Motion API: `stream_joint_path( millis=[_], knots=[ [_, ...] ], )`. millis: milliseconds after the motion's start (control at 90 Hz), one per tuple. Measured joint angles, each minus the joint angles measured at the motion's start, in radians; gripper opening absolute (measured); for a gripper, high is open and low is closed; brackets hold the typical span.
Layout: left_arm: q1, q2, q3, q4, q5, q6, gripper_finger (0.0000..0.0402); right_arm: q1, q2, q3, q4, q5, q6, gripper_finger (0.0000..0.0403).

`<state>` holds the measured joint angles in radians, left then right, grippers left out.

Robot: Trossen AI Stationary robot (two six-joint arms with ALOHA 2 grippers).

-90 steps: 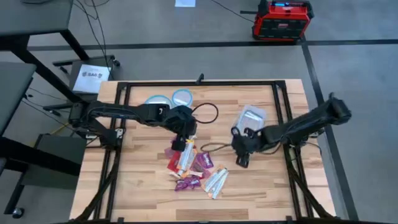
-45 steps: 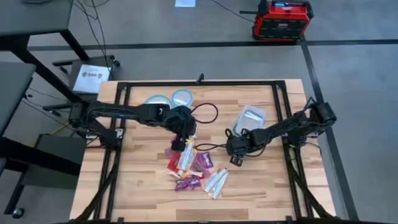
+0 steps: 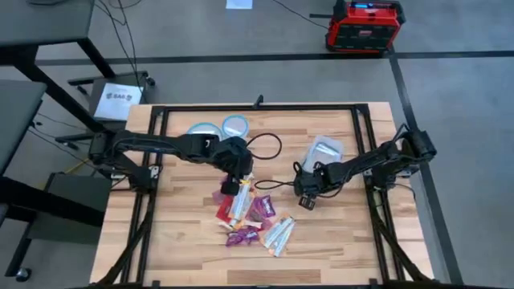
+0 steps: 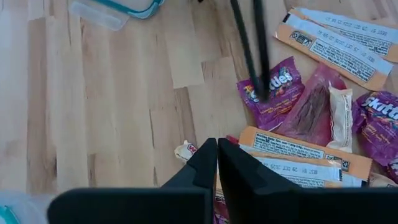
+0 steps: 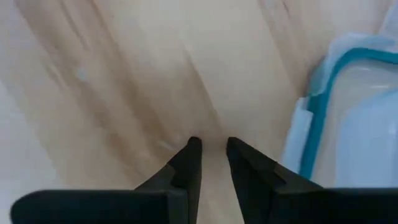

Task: Sort candy
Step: Adjust the rectangular transparent bin close to the right corner, then open the small round transparent bin

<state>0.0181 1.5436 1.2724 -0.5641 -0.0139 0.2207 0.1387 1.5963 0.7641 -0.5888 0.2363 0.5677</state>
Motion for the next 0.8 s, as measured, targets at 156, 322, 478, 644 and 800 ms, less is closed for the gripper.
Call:
stream_joint_path(
  millis=[156, 322, 478, 644, 800],
  knots=[
    [0.0, 0.0, 0.0, 0.0, 0.0, 0.0, 0.0, -0.042, -0.003, -0.027, -0.002, 0.001, -0.008, 0.0067],
    [0.0, 0.0, 0.0, 0.0, 0.0, 0.0, 0.0, -0.101, -0.013, -0.069, 0.022, -0.001, -0.026, 0.0067],
    [0.0, 0.0, 0.0, 0.0, 0.0, 0.002, 0.0, -0.163, -0.037, -0.077, 0.018, -0.001, -0.088, 0.0067],
    [0.0, 0.0, 0.0, -0.002, 0.0, 0.002, 0.0, -0.236, -0.073, -0.082, -0.021, 0.002, -0.129, 0.0067],
    [0.0, 0.0, 0.0, -0.007, 0.0, 0.003, 0.0, -0.3, -0.085, -0.082, -0.063, 0.006, -0.153, 0.0065]
  ],
)
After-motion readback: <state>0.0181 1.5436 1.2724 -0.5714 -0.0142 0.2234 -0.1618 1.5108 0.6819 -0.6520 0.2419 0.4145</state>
